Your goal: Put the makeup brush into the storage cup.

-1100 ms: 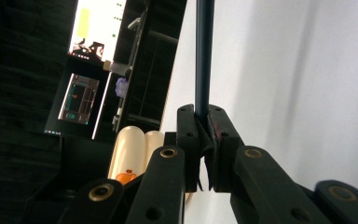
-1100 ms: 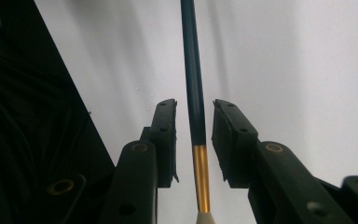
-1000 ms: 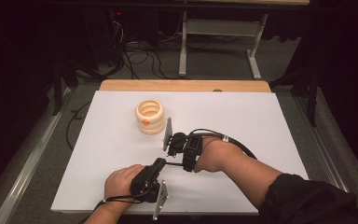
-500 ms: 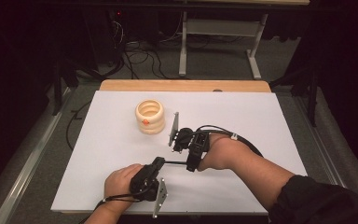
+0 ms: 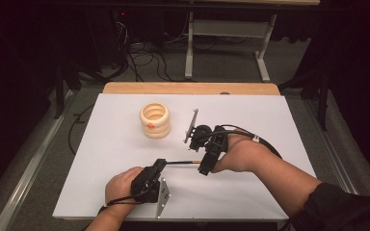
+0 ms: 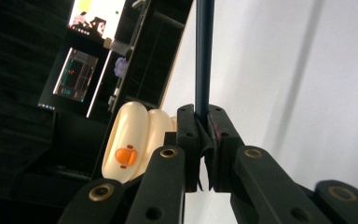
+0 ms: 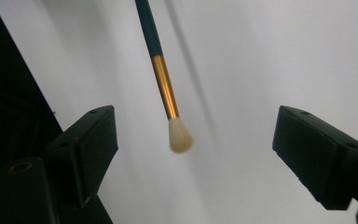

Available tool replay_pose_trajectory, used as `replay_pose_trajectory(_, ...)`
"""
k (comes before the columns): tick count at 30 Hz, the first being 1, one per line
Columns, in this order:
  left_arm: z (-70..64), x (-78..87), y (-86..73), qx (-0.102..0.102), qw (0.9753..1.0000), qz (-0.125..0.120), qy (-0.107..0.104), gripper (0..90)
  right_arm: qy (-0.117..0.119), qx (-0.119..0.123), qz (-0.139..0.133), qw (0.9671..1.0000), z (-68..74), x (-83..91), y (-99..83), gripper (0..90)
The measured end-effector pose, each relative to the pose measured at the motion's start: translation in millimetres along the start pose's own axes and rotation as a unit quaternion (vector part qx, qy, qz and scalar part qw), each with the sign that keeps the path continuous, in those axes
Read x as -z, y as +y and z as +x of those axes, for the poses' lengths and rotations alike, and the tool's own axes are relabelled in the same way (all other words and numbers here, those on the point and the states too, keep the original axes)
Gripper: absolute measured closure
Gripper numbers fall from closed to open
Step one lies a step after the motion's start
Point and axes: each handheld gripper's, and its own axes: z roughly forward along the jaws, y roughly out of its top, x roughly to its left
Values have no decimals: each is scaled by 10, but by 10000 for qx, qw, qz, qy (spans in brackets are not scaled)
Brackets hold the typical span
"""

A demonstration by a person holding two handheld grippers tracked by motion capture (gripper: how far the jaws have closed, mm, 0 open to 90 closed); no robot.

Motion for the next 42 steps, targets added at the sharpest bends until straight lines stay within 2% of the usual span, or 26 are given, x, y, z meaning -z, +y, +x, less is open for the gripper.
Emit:
replay_pose_trajectory(5, 39, -5, -34, 223, 9997, 95, -2, 854, -166, -79, 52, 9998, -26, -52, -70, 46)
replay_pose_trajectory(7, 46, -8, -40, 241, 9997, 88, 24, 853, -166, -53, 115, 9998, -30, -76, -92, 46)
replay_pose_trajectory(12, 103, -5, -82, 533, 9985, 146, 62, 853, -165, -53, 230, 9996, -40, -160, -144, 46)
replay_pose_trajectory(17, 134, -3, -120, 667, 9976, 158, 71, 853, -139, -71, 430, 9990, -37, -301, -211, 47)
replay_pose_trajectory(19, 139, -6, -132, 796, 9967, 131, 46, 853, -112, -123, 414, 9990, -37, -362, -243, 47)
replay_pose_trajectory(21, 147, -4, -138, 811, 9965, 162, 68, 853, -139, -99, 435, 9989, -44, -385, -257, 48)
replay_pose_trajectory(25, 165, -1, -163, 879, 9959, 191, 24, 853, -85, -244, 411, 9988, -56, -533, -367, 53)
replay_pose_trajectory(30, 188, -12, -200, 1057, 9941, 233, -30, 853, -130, -451, 284, 9985, -86, -660, -520, 61)
replay_pose_trajectory(33, 195, -16, -214, 1147, 9931, 244, -75, 853, -154, -596, 105, 9980, -125, -725, -622, 61)
replay_pose_trajectory(34, 198, -14, -227, 1229, 9921, 232, -121, 854, -191, -627, 70, 9978, -137, -749, -655, 61)
replay_pose_trajectory(38, 194, -17, -239, 1338, 9906, 237, -179, 853, -324, -712, -93, 9969, -173, -866, -770, 61)
replay_pose_trajectory(42, 184, -21, -251, 1424, 9893, 248, -211, 853, -254, -835, -346, 9956, -180, -972, -858, 61)
